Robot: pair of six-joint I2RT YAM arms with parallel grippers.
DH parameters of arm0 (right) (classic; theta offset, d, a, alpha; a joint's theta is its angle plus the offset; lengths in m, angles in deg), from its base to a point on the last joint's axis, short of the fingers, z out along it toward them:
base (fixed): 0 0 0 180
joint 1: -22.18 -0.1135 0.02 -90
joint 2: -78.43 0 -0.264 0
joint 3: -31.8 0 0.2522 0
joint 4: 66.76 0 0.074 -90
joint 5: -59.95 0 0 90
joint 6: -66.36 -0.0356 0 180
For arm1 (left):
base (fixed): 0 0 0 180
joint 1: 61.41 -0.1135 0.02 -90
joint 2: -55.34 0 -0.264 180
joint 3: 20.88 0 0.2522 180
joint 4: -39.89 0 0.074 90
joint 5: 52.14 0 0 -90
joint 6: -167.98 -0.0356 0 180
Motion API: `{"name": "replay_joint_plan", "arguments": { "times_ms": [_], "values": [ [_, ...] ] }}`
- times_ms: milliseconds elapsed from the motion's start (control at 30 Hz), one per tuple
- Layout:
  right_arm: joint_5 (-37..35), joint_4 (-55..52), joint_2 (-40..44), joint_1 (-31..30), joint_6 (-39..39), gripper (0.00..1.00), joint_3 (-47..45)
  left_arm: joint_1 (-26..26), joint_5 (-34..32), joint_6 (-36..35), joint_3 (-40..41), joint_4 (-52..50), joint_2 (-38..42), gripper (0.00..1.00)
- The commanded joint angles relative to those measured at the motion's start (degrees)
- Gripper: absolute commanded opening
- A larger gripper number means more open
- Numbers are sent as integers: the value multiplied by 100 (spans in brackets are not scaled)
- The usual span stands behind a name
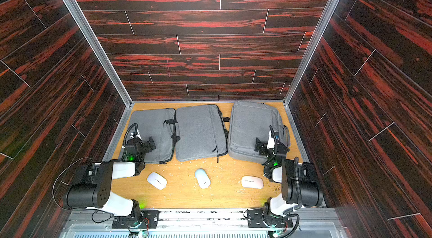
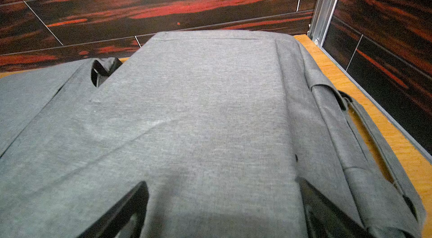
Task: Put the mouse into the laptop bag
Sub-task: Pick up the zippered laptop bag from the center of the board.
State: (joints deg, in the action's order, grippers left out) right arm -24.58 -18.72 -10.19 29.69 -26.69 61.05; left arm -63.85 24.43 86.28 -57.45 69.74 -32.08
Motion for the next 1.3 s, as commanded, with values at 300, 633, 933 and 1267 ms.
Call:
{"name": "replay_joint_plan", "arguments": {
  "times_ms": [300,633,933,1267],
  "values": [
    [253,552,-118,-5,-39,98,156,34,-116,-131,-145,252,-33,100],
    [-150,506,-120,-8,-178,98,172,33,-116,-131,-154,249,-44,100],
    [-1121,-110,769,-325,-70,98,133,127,-130,-254,-1052,-1863,695,100],
    [-3438,-4330,2256,-1810,-558,98,1812,126,-2304,4184,-3562,-6895,1096,100]
  ]
}}
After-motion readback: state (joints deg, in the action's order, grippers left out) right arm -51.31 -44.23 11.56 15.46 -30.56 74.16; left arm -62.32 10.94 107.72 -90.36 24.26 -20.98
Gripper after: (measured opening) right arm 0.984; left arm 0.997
